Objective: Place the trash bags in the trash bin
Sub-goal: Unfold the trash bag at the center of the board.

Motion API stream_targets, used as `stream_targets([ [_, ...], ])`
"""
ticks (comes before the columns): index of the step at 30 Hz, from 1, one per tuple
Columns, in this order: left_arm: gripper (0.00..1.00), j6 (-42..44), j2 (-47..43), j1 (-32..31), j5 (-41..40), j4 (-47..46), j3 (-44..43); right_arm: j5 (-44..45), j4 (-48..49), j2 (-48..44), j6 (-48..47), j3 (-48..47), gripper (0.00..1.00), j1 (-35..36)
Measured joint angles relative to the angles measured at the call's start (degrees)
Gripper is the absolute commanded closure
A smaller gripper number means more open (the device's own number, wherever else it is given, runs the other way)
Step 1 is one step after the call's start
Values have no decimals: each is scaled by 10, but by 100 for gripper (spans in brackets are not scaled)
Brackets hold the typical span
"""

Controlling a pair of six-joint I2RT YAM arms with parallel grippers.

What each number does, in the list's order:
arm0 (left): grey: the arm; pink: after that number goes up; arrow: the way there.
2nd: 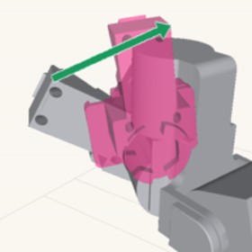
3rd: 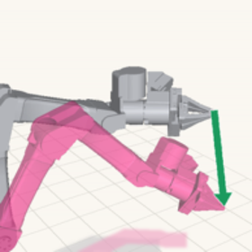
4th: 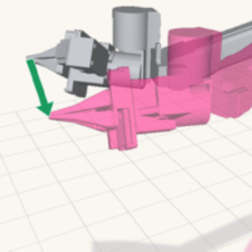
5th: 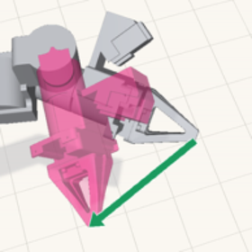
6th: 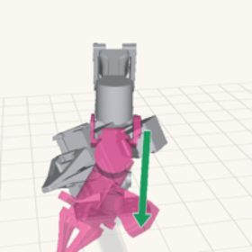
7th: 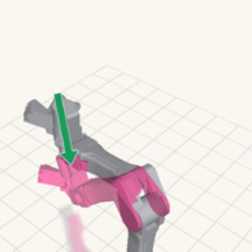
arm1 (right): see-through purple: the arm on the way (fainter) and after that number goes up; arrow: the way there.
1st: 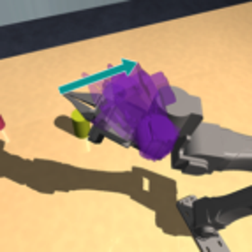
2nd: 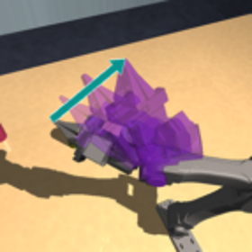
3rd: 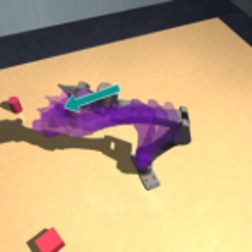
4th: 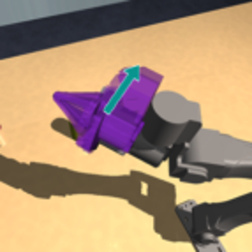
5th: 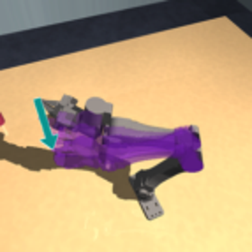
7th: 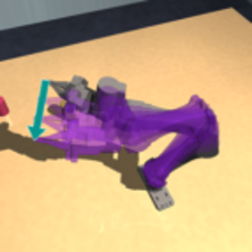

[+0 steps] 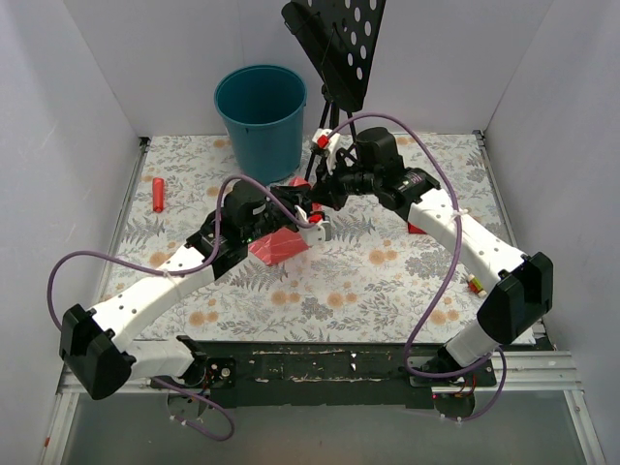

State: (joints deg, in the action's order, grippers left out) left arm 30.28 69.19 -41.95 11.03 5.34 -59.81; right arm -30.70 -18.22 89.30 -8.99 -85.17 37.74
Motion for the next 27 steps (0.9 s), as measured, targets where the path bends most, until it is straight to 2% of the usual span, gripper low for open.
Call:
stream_targets([
  [8, 100, 68, 31, -11, -35, -38, 7, -5, -11, -1, 1, 10, 99, -2],
  [15, 100, 96, 51, -8, -31, -71, 19, 1, -20, -11, 7, 17, 99, -10],
  [22, 100, 98, -2, -19, 17, -64, 37, -11, 16, 16, 23, -3, 99, -54],
  [27, 100, 97, -16, -20, 16, -64, 59, -25, 30, 19, 30, -13, 99, -44],
])
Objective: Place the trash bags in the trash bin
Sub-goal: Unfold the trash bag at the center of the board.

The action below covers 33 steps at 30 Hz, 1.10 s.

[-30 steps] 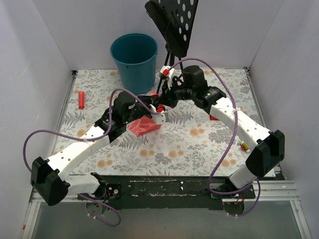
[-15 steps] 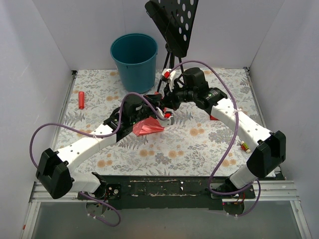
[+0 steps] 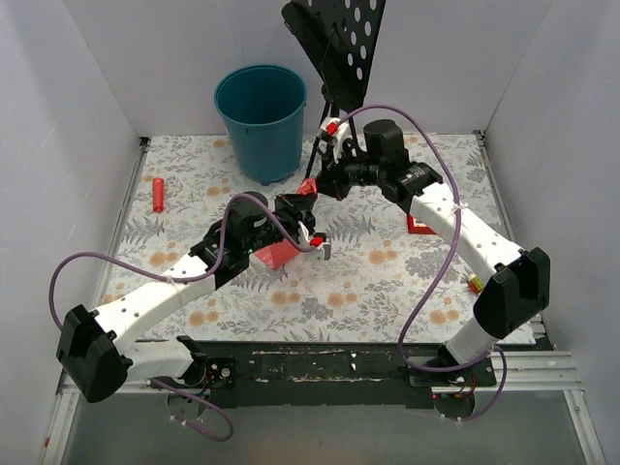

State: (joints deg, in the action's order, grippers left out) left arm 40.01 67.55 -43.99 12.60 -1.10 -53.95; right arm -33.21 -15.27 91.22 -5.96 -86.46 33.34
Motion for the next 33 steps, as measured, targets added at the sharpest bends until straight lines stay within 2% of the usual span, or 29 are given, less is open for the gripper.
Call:
stream_targets([
  [10, 100, -86, 12, 12, -49, -49, 4, 9, -13, -87, -22, 65, 99, 7],
  [14, 100, -128, 5, 20, -28, -63, 3, 13, -14, -120, -41, 86, 99, 13],
  [15, 100, -139, 1, 24, -18, -61, 3, 13, -15, -122, -45, 88, 90, 14],
  [17, 100, -160, -3, 34, 3, -54, 0, 8, -16, -122, -50, 90, 62, 14],
  [18, 100, -165, -5, 38, 7, -51, 0, 1, -23, -122, -55, 90, 54, 13],
  [20, 100, -168, -12, 48, 21, -38, 0, -19, -60, -120, -78, 79, 48, 13],
  [24, 100, -146, -35, 65, 53, -21, 3, -77, -169, -86, -137, -24, 43, -1],
  [27, 100, -105, -66, 71, 79, -22, 21, -128, -201, -82, -154, -79, 42, -32],
  [31, 100, -42, -100, 73, 120, -30, 47, -163, -170, -93, -120, -90, 43, -55],
  [33, 100, -19, -101, 73, 138, -33, 48, -178, -130, -93, -90, -85, 49, -54],
])
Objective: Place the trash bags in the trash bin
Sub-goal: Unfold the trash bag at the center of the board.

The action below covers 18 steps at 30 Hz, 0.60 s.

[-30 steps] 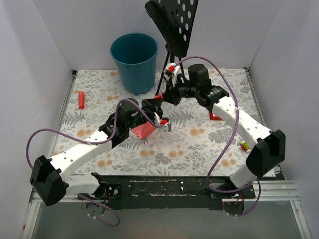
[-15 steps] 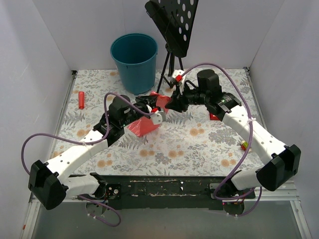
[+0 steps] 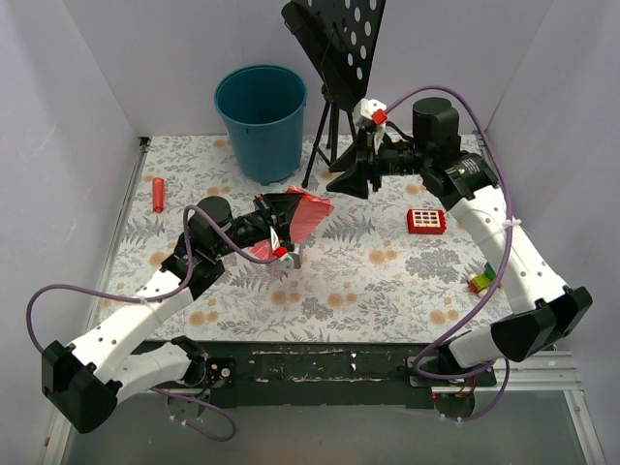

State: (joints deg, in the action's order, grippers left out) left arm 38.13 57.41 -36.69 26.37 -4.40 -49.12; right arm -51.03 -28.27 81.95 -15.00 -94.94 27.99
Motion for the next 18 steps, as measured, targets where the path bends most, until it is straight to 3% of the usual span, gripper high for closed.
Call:
stream_targets([
  [3, 100, 23, 4, 1, 19, -5, 0, -2, 37, 13, 26, 2, 55, 11],
  [12, 100, 23, 18, 2, 28, -18, -5, -3, 59, 65, 45, 31, 52, 51],
  [15, 100, 10, 18, 2, 28, -24, -5, -4, 62, 64, 45, 32, 59, 57],
  [18, 100, 0, 16, 2, 26, -28, -5, -2, 62, 64, 45, 33, 74, 61],
])
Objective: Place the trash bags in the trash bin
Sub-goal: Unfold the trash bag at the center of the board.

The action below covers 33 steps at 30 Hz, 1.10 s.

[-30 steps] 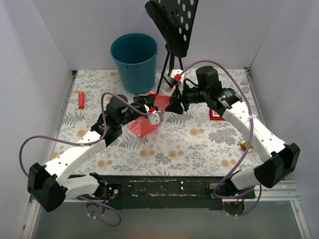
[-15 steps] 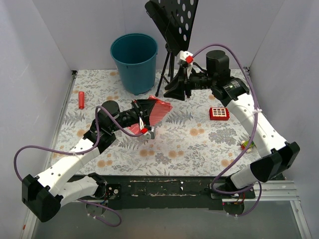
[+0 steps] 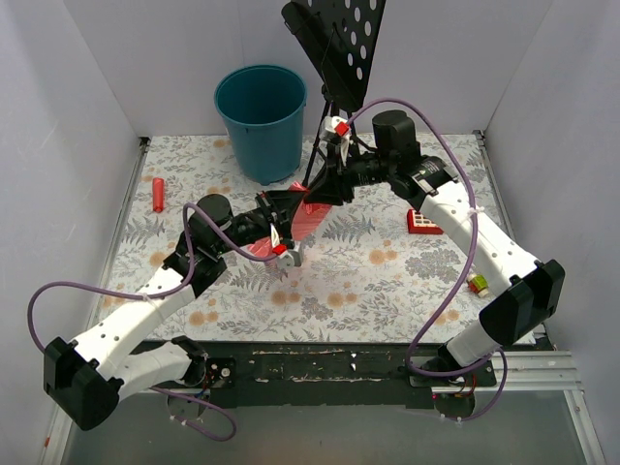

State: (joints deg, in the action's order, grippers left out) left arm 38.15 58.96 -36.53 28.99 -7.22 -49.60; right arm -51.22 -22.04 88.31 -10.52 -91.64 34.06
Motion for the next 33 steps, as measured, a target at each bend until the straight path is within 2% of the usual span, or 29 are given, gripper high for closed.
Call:
stream_targets([
  [1, 100, -3, -1, 0, 0, -2, 0, 1, 0, 0, 2, 0, 80, 0],
  [2, 100, -7, -3, 0, -1, -3, 0, 3, 0, 0, 2, 0, 92, 1],
  [3, 100, -10, -5, 0, -2, -5, 0, 6, 0, 0, 2, 0, 99, 1],
  [8, 98, -25, -8, 0, -14, -5, 0, 23, 0, 0, 7, 0, 99, 2],
  [10, 84, -39, -8, 0, -23, -5, 0, 22, 4, 0, 14, 1, 99, -1],
  [12, 60, -61, -9, 0, -42, -2, -2, 14, 14, 0, 28, 4, 99, -9],
  [13, 52, -78, -11, 0, -59, 5, -8, 8, 20, 0, 34, 7, 99, -16],
  [16, 43, -160, -18, 3, -126, 33, -44, -18, 37, 0, 59, 12, 99, -40],
  [18, 45, -246, -27, 14, -160, 64, -78, -33, 49, -1, 73, 15, 99, -53],
  [19, 49, -294, -32, 25, -165, 84, -97, -41, 55, -1, 80, 16, 99, -56],
  [22, 61, -427, -41, 58, -134, 152, -148, -70, 64, -1, 98, 14, 99, -56],
  [23, 67, -466, -43, 65, -106, 172, -158, -79, 63, 0, 101, 13, 99, -56],
  [26, 95, -564, -31, 68, -6, 208, -169, -103, 52, 8, 104, -1, 99, -54],
  [27, 100, -588, -22, 68, 24, 213, -169, -109, 50, 12, 105, -8, 99, -54],
  [31, 100, -638, 38, 76, 108, 220, -167, -120, 50, 26, 108, -26, 99, -54],
  [33, 96, -650, 62, 80, 129, 220, -165, -123, 50, 33, 112, -32, 99, -54],
])
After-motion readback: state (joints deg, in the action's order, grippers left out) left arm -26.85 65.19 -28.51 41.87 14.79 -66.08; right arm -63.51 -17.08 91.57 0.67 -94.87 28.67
